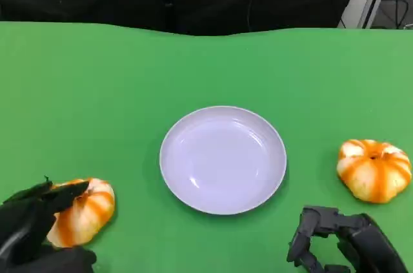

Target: Grasp the bread from the table and place it into the plate.

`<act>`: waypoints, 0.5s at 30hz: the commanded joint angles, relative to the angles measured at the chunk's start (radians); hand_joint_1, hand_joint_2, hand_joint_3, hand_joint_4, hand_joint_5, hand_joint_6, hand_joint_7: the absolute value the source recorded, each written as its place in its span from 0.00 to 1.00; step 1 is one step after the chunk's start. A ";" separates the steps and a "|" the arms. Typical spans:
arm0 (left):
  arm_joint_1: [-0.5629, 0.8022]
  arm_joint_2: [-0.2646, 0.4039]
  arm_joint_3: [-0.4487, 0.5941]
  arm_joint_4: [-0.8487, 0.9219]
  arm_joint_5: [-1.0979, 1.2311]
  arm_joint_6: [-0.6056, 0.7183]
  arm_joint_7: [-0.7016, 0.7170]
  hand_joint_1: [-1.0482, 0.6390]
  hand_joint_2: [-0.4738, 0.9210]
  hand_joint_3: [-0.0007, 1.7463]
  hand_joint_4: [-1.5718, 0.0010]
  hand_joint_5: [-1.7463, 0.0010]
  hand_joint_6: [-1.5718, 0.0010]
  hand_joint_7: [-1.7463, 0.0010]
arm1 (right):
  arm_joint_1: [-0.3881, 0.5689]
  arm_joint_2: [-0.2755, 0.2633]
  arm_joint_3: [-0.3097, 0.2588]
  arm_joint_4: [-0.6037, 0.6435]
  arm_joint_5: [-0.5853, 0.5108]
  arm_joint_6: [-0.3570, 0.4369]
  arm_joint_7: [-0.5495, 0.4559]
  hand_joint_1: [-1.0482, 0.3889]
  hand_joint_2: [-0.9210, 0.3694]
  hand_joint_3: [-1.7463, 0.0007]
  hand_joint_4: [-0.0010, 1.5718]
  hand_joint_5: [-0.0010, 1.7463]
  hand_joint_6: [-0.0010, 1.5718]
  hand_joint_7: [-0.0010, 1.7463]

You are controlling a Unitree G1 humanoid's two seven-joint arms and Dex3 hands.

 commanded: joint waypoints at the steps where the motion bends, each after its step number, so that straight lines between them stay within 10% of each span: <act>1: -0.021 0.037 -0.023 0.023 -0.020 0.012 -0.025 0.00 1.00 0.12 0.79 0.97 0.75 0.99 | 0.007 -0.015 -0.009 -0.010 0.014 0.009 -0.001 0.57 0.22 0.49 0.51 0.89 0.50 0.76; 15: -0.157 0.076 -0.112 0.200 -0.054 -0.001 -0.066 0.06 1.00 0.11 0.64 0.97 0.68 0.99 | 0.018 -0.009 -0.006 -0.024 0.005 0.004 -0.013 0.57 0.23 0.48 0.51 0.90 0.50 0.76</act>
